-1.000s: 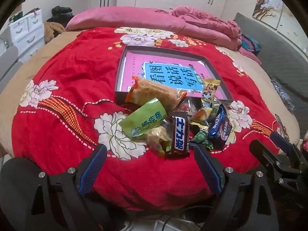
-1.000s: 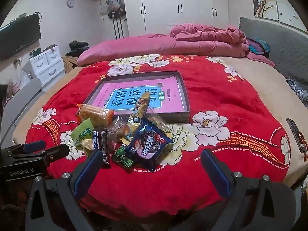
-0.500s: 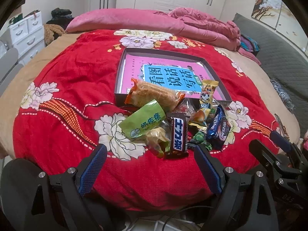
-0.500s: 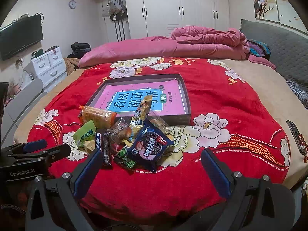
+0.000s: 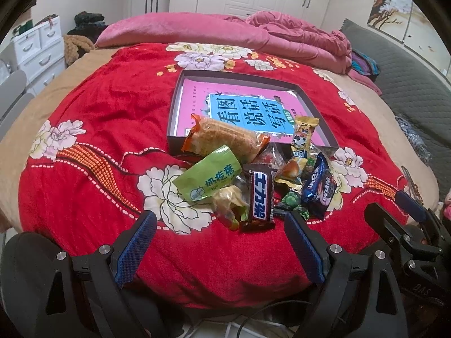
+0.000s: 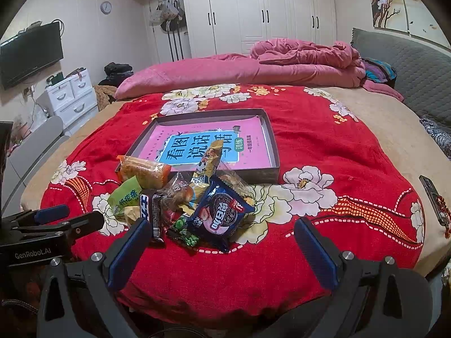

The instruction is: Organize snacks

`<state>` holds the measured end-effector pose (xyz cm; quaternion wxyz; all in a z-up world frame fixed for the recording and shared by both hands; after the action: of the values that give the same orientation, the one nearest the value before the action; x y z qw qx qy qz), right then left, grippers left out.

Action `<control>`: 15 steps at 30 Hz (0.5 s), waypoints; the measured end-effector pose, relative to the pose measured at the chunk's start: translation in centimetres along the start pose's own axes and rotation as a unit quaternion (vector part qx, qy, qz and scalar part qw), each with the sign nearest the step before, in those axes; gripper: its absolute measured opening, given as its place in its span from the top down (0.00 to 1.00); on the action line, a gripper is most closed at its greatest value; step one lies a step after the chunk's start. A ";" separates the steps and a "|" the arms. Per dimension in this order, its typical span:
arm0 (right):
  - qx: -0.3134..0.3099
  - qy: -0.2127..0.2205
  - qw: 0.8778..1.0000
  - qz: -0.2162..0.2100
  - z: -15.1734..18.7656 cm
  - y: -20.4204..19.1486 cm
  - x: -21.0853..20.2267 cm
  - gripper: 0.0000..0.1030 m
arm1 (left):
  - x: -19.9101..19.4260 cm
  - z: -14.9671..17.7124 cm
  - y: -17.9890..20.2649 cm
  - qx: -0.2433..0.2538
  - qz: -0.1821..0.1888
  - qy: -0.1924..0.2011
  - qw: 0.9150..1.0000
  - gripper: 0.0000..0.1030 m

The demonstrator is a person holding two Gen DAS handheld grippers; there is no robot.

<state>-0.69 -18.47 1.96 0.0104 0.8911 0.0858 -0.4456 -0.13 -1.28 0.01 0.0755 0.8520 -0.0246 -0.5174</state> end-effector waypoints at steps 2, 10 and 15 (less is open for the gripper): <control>0.000 0.000 1.000 0.000 0.0 0.0 0.0 0.01 | 0.0 0.0 0.0 0.000 0.001 -0.001 1.000 0.11; 0.001 0.000 1.000 -0.001 0.0 0.0 0.0 0.01 | 0.1 0.0 0.0 -0.001 0.001 -0.002 1.000 0.11; 0.001 -0.001 1.000 -0.001 0.0 0.0 0.0 0.01 | 0.2 0.0 -0.1 -0.002 0.002 -0.004 1.000 0.11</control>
<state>-0.70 -18.50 1.98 0.0088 0.8904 0.0861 -0.4468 -0.03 -1.20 -0.18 0.0777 0.8498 -0.0256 -0.5207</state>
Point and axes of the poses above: each gripper's, at about its wrist camera, not at the fingertips, and x roughly the way its jaws point, y to its right, z to its underside, the point moved 2 cm from there along x, roughly the way its jaws point, and after that the axes turned 10 degrees about -y, right-handed, at the moved point
